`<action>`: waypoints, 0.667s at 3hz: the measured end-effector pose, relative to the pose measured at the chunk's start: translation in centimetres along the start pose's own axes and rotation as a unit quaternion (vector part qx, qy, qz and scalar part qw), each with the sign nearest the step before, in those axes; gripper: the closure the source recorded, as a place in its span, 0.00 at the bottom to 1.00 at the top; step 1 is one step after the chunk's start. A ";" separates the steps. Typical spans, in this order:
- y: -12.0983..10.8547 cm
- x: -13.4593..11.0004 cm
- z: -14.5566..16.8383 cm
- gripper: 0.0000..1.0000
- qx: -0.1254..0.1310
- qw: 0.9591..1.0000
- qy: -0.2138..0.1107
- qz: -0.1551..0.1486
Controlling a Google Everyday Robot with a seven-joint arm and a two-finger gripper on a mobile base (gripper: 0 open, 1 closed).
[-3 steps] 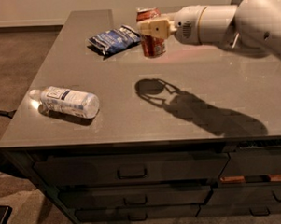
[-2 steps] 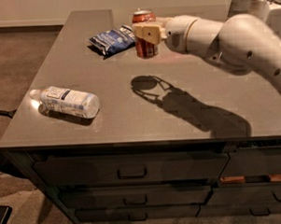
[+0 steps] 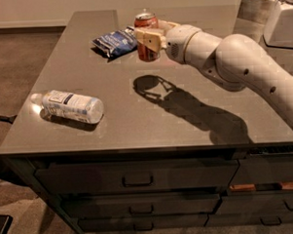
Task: Place coke can upright
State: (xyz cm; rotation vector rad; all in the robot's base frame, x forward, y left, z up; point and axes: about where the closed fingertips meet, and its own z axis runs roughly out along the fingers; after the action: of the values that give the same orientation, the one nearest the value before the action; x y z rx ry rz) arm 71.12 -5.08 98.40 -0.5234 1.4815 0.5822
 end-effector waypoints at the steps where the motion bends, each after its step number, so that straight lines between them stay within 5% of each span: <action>1: -0.4 1.3 0.5 1.00 0.003 1.000 -0.008 -0.009; 2: -0.8 2.6 1.4 1.00 0.004 1.000 -0.013 -0.010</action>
Offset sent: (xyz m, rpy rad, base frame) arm 0.0298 0.0051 -0.0456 0.0119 -0.0444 -0.0167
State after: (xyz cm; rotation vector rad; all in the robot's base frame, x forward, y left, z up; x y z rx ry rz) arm 72.67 -4.67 95.83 -0.5227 1.4507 0.5651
